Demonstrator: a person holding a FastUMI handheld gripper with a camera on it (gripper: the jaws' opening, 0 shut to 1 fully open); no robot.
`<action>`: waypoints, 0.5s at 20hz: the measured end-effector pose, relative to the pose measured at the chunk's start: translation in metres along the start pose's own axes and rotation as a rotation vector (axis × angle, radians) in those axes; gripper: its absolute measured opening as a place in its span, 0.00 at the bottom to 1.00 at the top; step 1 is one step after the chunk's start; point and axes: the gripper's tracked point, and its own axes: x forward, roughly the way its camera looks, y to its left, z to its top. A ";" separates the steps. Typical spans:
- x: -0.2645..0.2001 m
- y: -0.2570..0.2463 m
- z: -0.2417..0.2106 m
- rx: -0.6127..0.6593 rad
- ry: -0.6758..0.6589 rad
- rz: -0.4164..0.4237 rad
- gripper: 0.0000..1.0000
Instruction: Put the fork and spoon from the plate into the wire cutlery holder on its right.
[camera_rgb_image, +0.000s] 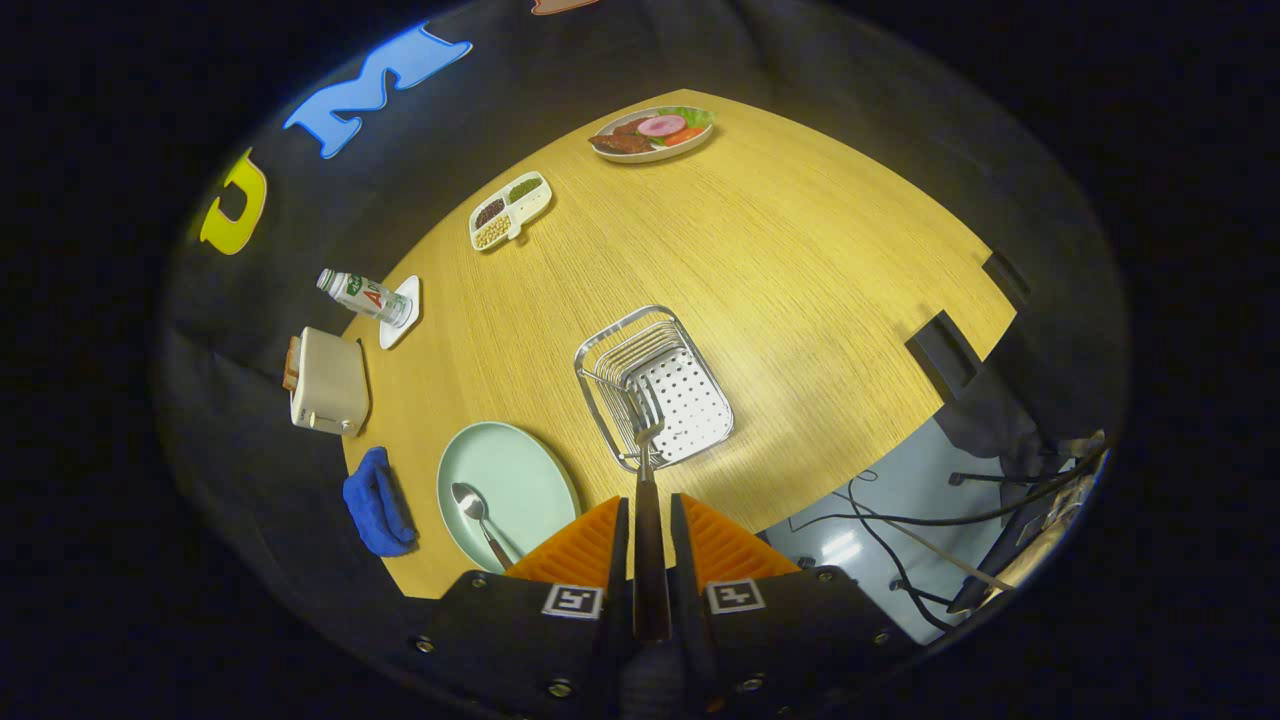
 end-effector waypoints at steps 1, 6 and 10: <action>-0.003 -0.003 0.002 -0.009 -0.008 -0.018 0.26; -0.012 0.004 0.012 -0.060 -0.072 -0.035 0.60; -0.016 0.019 0.021 -0.132 -0.117 -0.044 0.60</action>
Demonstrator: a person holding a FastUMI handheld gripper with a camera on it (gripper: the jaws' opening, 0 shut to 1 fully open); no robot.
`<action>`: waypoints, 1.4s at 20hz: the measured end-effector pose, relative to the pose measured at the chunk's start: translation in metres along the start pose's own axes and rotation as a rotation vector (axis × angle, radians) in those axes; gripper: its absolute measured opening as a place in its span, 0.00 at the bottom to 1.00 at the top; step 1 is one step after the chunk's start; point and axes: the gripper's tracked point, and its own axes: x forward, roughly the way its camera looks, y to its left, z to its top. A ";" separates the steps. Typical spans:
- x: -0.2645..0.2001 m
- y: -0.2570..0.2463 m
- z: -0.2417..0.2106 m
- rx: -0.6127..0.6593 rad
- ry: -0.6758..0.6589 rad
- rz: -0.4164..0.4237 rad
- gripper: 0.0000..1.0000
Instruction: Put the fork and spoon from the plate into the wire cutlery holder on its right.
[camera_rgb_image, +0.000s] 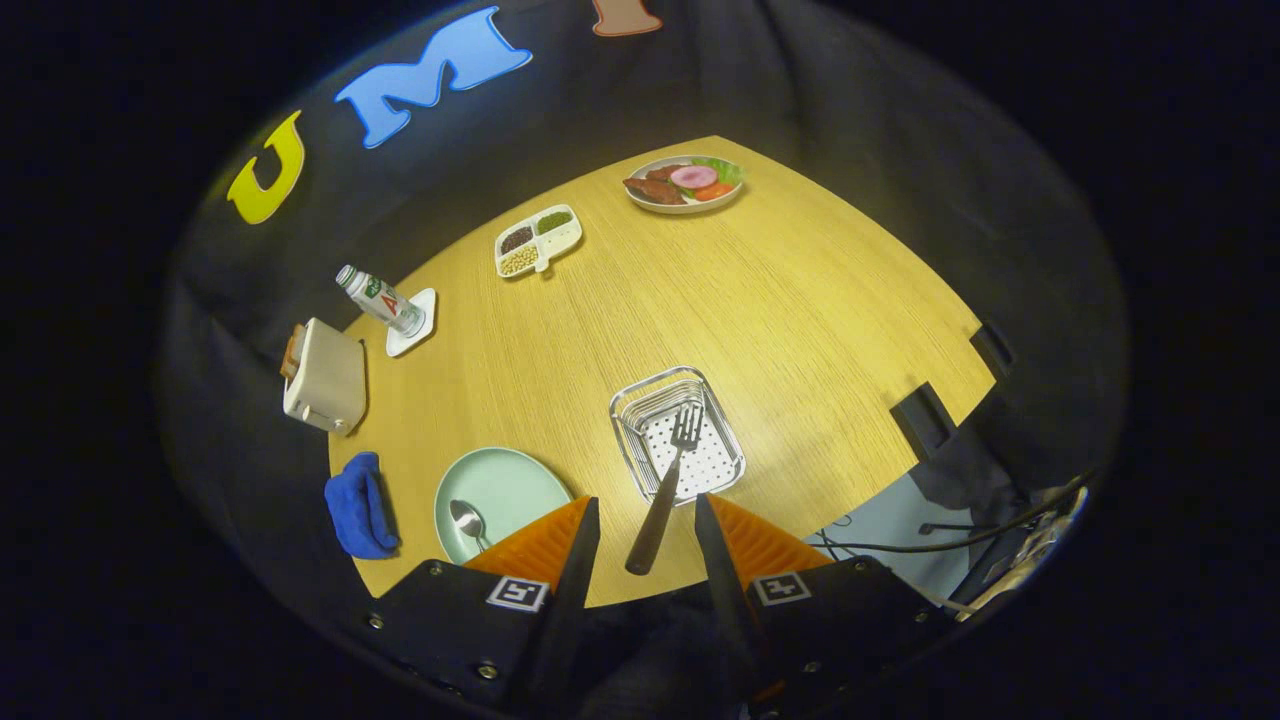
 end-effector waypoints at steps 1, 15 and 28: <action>0.000 0.005 0.002 -0.017 -0.002 0.006 0.60; 0.031 0.092 -0.022 -0.266 0.109 0.131 0.60; 0.076 0.139 -0.126 -0.513 0.335 0.187 0.60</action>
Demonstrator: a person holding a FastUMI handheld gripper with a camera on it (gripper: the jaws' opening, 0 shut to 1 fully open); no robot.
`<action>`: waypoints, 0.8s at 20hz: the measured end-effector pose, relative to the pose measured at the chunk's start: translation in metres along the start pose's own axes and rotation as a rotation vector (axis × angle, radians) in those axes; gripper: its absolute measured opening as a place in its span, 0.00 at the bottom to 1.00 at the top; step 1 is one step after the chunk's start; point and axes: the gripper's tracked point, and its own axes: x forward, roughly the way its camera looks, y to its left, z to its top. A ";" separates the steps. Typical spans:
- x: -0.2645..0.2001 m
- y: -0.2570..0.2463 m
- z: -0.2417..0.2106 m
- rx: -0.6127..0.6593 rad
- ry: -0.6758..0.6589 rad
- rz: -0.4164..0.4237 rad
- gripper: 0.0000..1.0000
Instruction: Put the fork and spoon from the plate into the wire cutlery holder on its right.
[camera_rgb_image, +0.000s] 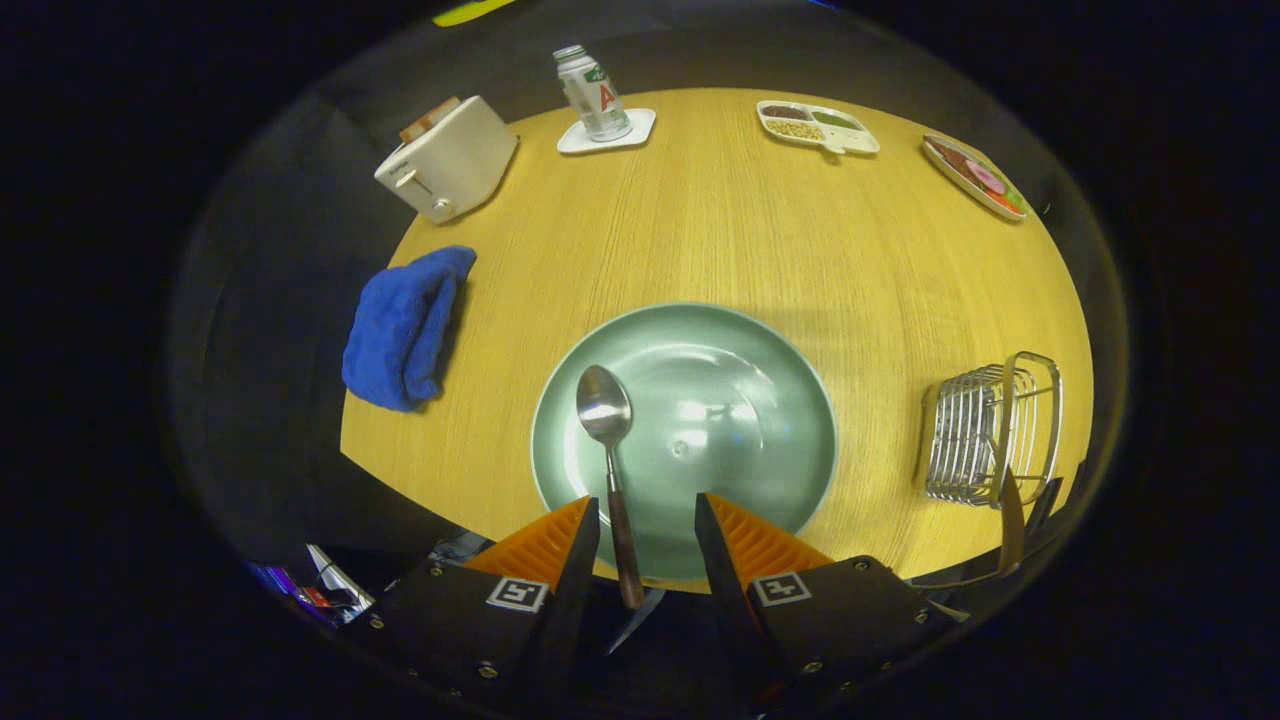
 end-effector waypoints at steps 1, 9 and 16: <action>0.006 0.000 -0.004 -0.014 0.017 -0.004 0.59; 0.038 0.001 -0.024 -0.039 0.105 -0.006 0.59; 0.051 0.001 -0.032 -0.011 0.147 -0.006 0.10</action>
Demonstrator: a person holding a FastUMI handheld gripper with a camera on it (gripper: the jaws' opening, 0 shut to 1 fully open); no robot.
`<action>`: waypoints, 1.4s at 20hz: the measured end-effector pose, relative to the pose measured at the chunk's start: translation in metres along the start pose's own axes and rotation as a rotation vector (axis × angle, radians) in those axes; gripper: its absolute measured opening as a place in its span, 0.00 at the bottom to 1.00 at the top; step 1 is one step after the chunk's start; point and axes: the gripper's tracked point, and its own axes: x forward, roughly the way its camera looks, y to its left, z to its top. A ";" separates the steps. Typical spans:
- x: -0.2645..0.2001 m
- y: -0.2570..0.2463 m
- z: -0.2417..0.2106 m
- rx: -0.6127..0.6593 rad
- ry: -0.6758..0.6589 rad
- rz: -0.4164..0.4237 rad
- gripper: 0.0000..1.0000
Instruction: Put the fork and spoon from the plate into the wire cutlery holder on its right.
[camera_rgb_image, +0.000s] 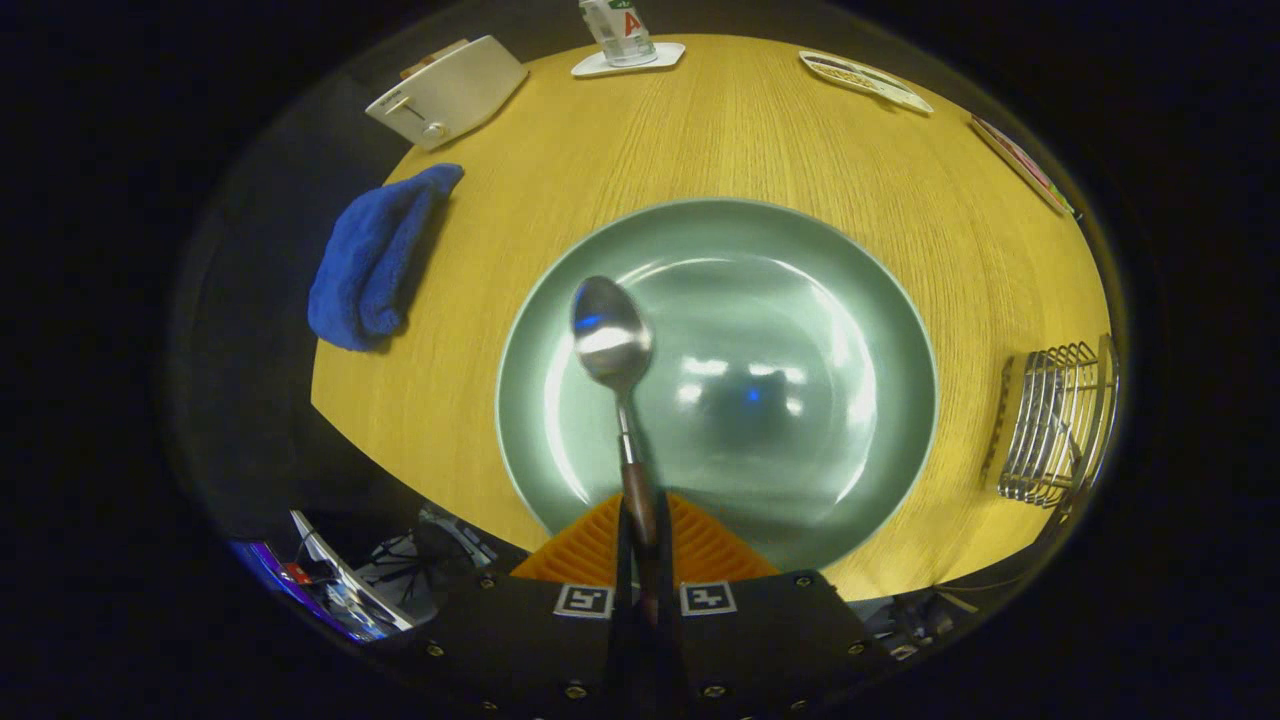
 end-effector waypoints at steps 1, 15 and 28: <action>-0.001 0.002 0.001 0.002 0.007 0.016 0.10; -0.046 0.013 0.019 0.229 -0.090 0.246 0.10; -0.148 -0.027 0.046 0.513 -0.329 0.384 0.09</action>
